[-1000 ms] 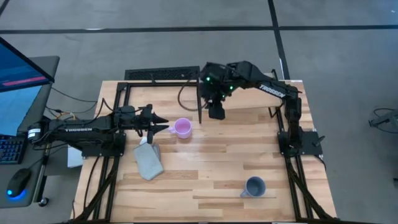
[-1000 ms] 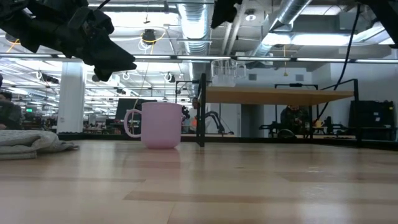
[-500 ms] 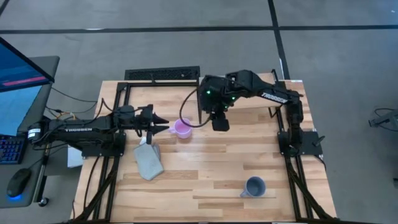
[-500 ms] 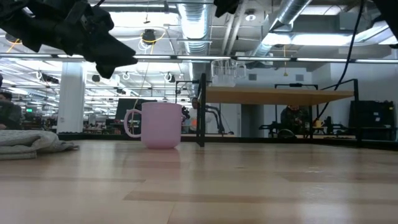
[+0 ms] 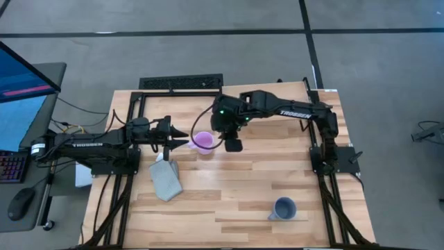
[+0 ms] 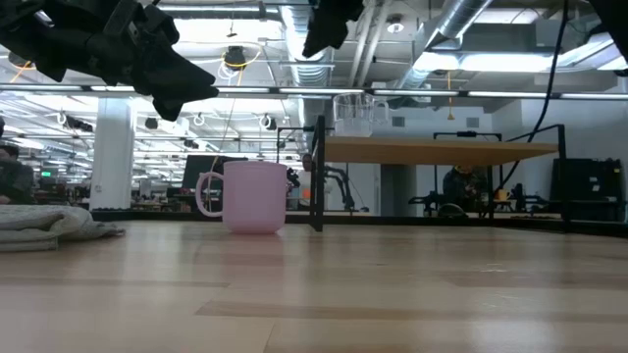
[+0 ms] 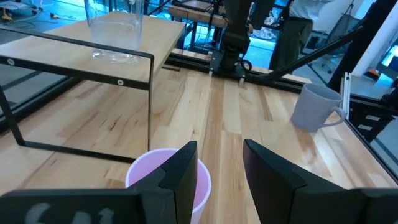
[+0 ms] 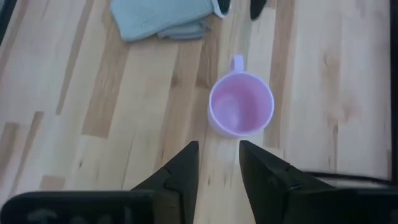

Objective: Stack small to large cups/mugs on shelf
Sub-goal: Put the pink mug on the shelf

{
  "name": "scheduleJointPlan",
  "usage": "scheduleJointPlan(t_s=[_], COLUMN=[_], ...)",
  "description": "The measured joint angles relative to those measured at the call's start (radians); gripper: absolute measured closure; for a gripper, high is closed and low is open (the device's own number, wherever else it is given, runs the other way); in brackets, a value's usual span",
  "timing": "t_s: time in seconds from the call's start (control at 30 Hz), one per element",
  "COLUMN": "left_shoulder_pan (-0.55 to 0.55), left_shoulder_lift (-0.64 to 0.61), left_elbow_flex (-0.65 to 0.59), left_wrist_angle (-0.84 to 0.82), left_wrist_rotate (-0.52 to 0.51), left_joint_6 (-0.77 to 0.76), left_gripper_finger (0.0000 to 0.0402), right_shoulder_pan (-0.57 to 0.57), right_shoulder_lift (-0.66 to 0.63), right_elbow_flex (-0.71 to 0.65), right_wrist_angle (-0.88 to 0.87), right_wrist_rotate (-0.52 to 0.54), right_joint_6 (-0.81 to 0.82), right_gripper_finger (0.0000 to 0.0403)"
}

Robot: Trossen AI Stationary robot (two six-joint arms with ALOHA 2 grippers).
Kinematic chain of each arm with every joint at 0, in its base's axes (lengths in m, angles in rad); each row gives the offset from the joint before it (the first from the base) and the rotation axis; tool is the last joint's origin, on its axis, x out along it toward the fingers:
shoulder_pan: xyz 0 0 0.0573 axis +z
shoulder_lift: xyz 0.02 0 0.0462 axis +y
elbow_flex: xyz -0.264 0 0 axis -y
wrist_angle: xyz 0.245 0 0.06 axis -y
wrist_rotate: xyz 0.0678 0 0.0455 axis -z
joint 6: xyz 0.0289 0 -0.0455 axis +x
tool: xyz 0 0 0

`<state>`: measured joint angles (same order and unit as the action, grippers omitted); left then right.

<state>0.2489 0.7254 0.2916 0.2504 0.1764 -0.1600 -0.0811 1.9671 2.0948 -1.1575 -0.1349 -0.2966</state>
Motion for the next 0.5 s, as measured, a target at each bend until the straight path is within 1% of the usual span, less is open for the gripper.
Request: scheduleJointPlan(t_s=[0.2, 0.43, 0.5], left_shoulder_pan=[0.000, 0.000, 0.000], left_shoulder_lift=[0.000, 0.000, 0.000], left_elbow_flex=[0.000, 0.000, 0.000], left_wrist_angle=[0.000, -0.001, -0.001], left_wrist_rotate=[0.000, 0.001, 0.001], left_joint_6=[0.000, 0.006, 0.006], left_gripper_finger=[0.0281, 0.0281, 0.0281], right_shoulder_pan=[0.009, 0.044, 0.048], right_shoulder_lift=[0.000, 0.002, 0.002], right_elbow_flex=[-0.085, -0.202, -0.223], right_wrist_angle=[0.090, 0.261, 0.280], right_wrist_rotate=[0.001, 0.000, 0.002], right_joint_6=[0.000, 0.000, 0.000], right_gripper_finger=[0.0268, 0.0269, 0.0269])
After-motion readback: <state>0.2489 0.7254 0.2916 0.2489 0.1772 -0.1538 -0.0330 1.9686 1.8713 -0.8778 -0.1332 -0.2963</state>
